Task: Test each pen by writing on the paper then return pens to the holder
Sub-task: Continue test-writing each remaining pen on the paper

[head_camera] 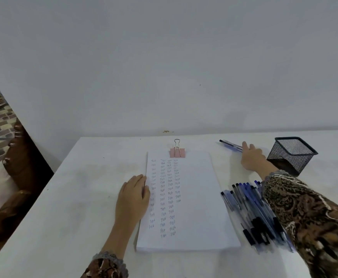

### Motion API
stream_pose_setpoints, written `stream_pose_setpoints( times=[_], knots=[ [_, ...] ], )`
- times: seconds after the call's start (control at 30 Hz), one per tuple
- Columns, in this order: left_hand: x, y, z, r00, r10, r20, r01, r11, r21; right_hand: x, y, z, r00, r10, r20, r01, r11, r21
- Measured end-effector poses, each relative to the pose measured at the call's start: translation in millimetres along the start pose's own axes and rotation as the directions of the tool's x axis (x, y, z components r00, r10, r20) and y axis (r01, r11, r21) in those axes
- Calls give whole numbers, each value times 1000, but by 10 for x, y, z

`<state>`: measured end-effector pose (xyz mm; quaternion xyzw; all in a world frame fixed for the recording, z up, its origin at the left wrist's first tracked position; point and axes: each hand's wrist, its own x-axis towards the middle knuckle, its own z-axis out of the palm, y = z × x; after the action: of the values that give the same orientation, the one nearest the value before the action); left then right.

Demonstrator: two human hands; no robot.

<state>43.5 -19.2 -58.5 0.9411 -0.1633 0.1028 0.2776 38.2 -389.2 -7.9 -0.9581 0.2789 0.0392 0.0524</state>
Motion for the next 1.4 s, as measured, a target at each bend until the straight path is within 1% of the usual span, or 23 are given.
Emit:
stream_pose_setpoints(
  times=[0.13,0.2,0.27,0.37,0.43,0.5,0.6,0.77,0.9,0.93,0.97,1.0,1.03,1.07,1.1,1.13,1.17,1.2,1.27,1.33,1.4],
  knots=[
    [2,-1,7,1000,8,-28,-8,1000,12,84,-5,66,986,-22,-164,-14,977,-212],
    [10,-2,10,1000,8,-25,-7,1000,10,112,-16,91,983,-17,-180,-26,972,-235],
    [15,-7,12,1000,6,-19,-6,1000,13,129,-57,103,985,0,-175,-30,985,-169],
    [21,-6,7,1000,0,-4,1,1000,9,86,-179,91,995,24,-98,-28,999,-38],
    [23,-3,4,1000,-5,5,5,1000,3,41,-257,90,997,-2,-78,-1,999,-34],
    [22,4,0,1000,-4,9,4,1000,1,-20,-310,89,996,-32,-80,26,997,-70],
    [12,2,-10,1000,-1,8,1,1000,-1,-83,-345,67,993,-31,-118,20,995,-96],
    [-7,17,-28,1000,-10,18,11,1000,-14,-102,-324,15,983,-22,-183,16,999,-37],
    [14,9,-19,999,-11,39,12,1000,-17,-87,-290,-12,962,-15,-274,6,999,-35],
    [17,3,-17,999,-12,43,13,1000,-18,-91,-287,-31,954,2,-301,3,1000,14],
    [19,1,-18,999,-13,47,14,1000,-20,-87,-285,-61,946,30,-322,9,993,120],
    [20,1,-19,999,-14,49,15,1000,-19,-104,-297,-124,945,69,-321,25,960,279],
    [20,2,-20,999,-16,48,17,1000,-19,-122,-315,-206,950,92,-298,59,886,459],
    [20,4,-20,999,-16,45,17,1000,-17,-165,-354,-311,963,91,-255,97,763,639],
    [19,6,-19,999,-17,43,17,1000,-14,-229,-406,-414,978,76,-192,111,593,798],
    [20,6,-19,999,-16,42,17,1000,-11,-324,-462,-510,993,43,-108,82,394,916],
    [22,6,-17,999,-16,42,17,1000,-10,-435,-526,-577,999,-8,-33,34,224,974],
    [22,6,-14,999,-16,42,17,1000,-10,-553,-607,-609,998,-54,22,-16,95,995],
    [22,6,-17,999,-17,45,17,1000,-9,-798,-794,-570,985,-140,98,-118,-145,982],
    [20,6,-20,999,-19,47,20,1000,-17,-988,-989,-395,966,-211,149,-224,-397,890],
    [18,1,-22,999,-21,48,22,1000,-18,-1122,-1145,-132,961,-232,154,-266,-608,747]
  ],
)
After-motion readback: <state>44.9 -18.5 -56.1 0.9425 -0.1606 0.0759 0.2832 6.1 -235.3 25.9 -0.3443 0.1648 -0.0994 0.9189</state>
